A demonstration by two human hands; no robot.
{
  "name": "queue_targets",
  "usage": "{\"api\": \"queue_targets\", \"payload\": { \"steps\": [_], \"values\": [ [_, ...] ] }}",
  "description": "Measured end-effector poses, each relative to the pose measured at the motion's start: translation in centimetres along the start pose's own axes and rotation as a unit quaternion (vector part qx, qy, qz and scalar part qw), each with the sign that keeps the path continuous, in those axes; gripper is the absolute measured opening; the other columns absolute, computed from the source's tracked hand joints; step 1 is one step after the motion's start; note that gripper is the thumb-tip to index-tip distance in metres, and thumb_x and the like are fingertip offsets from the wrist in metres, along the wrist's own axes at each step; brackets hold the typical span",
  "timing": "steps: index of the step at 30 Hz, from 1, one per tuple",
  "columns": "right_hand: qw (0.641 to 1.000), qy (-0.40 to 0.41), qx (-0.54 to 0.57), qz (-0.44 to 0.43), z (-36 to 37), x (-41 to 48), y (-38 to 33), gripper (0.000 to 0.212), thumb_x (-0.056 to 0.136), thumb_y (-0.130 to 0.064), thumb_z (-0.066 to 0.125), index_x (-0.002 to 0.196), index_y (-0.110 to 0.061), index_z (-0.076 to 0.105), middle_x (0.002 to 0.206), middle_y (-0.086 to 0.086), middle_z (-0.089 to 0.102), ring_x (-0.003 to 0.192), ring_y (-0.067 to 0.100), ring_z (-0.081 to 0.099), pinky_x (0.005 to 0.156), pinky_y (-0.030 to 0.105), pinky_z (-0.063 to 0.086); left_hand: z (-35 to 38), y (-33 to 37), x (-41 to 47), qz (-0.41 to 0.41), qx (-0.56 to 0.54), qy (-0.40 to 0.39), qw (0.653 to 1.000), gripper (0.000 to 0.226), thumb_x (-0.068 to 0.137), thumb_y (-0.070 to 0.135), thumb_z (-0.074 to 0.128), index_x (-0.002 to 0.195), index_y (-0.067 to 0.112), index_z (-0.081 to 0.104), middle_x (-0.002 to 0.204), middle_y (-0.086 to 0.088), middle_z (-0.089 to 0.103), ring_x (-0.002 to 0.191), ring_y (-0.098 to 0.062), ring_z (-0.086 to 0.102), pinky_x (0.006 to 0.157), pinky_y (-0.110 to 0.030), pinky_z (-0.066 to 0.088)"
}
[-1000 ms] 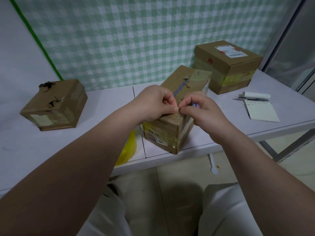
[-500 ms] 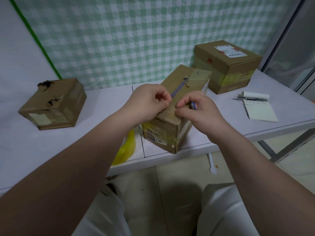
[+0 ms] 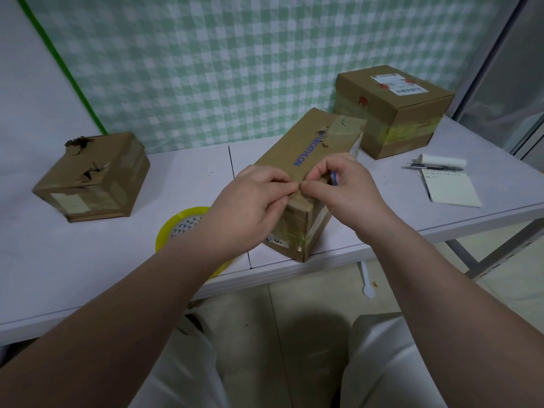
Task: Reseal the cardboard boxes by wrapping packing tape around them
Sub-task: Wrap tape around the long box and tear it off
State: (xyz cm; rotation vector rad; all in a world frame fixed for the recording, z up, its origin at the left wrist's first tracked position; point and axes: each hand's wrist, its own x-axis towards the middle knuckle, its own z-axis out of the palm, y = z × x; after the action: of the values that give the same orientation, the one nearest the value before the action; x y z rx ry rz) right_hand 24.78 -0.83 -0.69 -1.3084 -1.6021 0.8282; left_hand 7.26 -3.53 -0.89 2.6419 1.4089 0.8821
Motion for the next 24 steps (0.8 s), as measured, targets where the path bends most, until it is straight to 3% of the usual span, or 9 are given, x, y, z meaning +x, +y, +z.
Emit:
{"api": "queue_targets", "payload": {
  "steps": [3, 7, 12, 15, 19, 22, 24],
  "values": [
    [1.0, 0.011, -0.016, 0.0, 0.2, 0.0, 0.0, 0.017, 0.073, -0.012, 0.074, 0.066, -0.022, 0.062, 0.1, -0.003, 0.051, 0.091, 0.01, 0.054, 0.077, 0.022, 0.043, 0.1, 0.0, -0.1, 0.02, 0.038, -0.015, 0.999, 0.038, 0.092, 0.025, 0.042, 0.116, 0.011, 0.067, 0.11, -0.002, 0.064, 0.1, -0.023, 0.056, 0.09, -0.016, 0.029],
    [0.999, 0.022, -0.028, -0.003, 0.5, 0.1, -0.1, 0.02, 0.074, -0.012, 0.073, 0.064, -0.023, 0.06, 0.1, -0.001, 0.052, 0.09, 0.01, 0.053, 0.077, 0.022, 0.041, 0.0, 0.1, -0.2, 0.034, 0.064, -0.02, 0.997, 0.037, 0.091, 0.023, 0.042, 0.115, 0.008, 0.067, 0.109, -0.005, 0.065, 0.096, -0.028, 0.059, 0.089, -0.019, 0.031],
    [0.999, 0.026, -0.03, -0.002, 0.6, 0.1, -0.1, 0.022, 0.074, -0.013, 0.072, 0.063, -0.025, 0.058, 0.098, -0.002, 0.052, 0.089, 0.01, 0.053, 0.078, 0.024, 0.041, 0.0, -0.1, -0.3, 0.005, 0.031, -0.02, 0.999, 0.038, 0.091, 0.027, 0.043, 0.119, 0.015, 0.065, 0.115, 0.001, 0.065, 0.103, -0.022, 0.058, 0.09, -0.025, 0.039],
    [0.999, 0.034, -0.024, 0.0, 0.6, 0.1, -0.2, 0.021, 0.077, -0.015, 0.071, 0.064, -0.025, 0.057, 0.097, -0.003, 0.051, 0.087, 0.009, 0.053, 0.081, 0.025, 0.043, -0.1, -0.1, -0.6, -0.004, -0.003, 0.016, 1.0, 0.034, 0.087, 0.018, 0.052, 0.118, 0.015, 0.065, 0.115, 0.001, 0.066, 0.104, -0.015, 0.057, 0.092, -0.021, 0.037],
    [0.999, 0.036, -0.024, -0.004, 0.6, 0.1, -0.1, 0.021, 0.08, -0.021, 0.071, 0.066, -0.025, 0.056, 0.094, -0.007, 0.049, 0.084, 0.006, 0.051, 0.08, 0.025, 0.042, 0.5, 0.0, -1.2, -0.046, 0.006, 0.026, 0.999, 0.034, 0.087, 0.026, 0.052, 0.117, 0.018, 0.065, 0.122, 0.002, 0.062, 0.114, -0.018, 0.053, 0.106, -0.045, 0.031],
    [0.998, 0.033, -0.044, -0.018, 0.7, 0.2, 0.1, 0.023, 0.077, -0.02, 0.075, 0.066, -0.027, 0.056, 0.092, -0.01, 0.047, 0.083, 0.003, 0.049, 0.079, 0.023, 0.041, 0.8, -0.1, -1.3, -0.035, 0.007, 0.026, 0.999, 0.038, 0.086, 0.029, 0.048, 0.117, 0.016, 0.065, 0.121, -0.002, 0.062, 0.113, -0.023, 0.055, 0.1, -0.033, 0.036],
    [0.998, 0.028, -0.047, -0.019, 0.7, 0.3, 0.2, 0.023, 0.077, -0.019, 0.075, 0.066, -0.028, 0.056, 0.091, -0.012, 0.046, 0.082, 0.0, 0.048, 0.079, 0.021, 0.04, 0.8, -0.1, -1.3, -0.042, 0.012, 0.018, 0.999, 0.039, 0.086, 0.031, 0.047, 0.118, 0.017, 0.065, 0.122, -0.001, 0.062, 0.112, -0.024, 0.055, 0.097, -0.034, 0.039]
  ]
}}
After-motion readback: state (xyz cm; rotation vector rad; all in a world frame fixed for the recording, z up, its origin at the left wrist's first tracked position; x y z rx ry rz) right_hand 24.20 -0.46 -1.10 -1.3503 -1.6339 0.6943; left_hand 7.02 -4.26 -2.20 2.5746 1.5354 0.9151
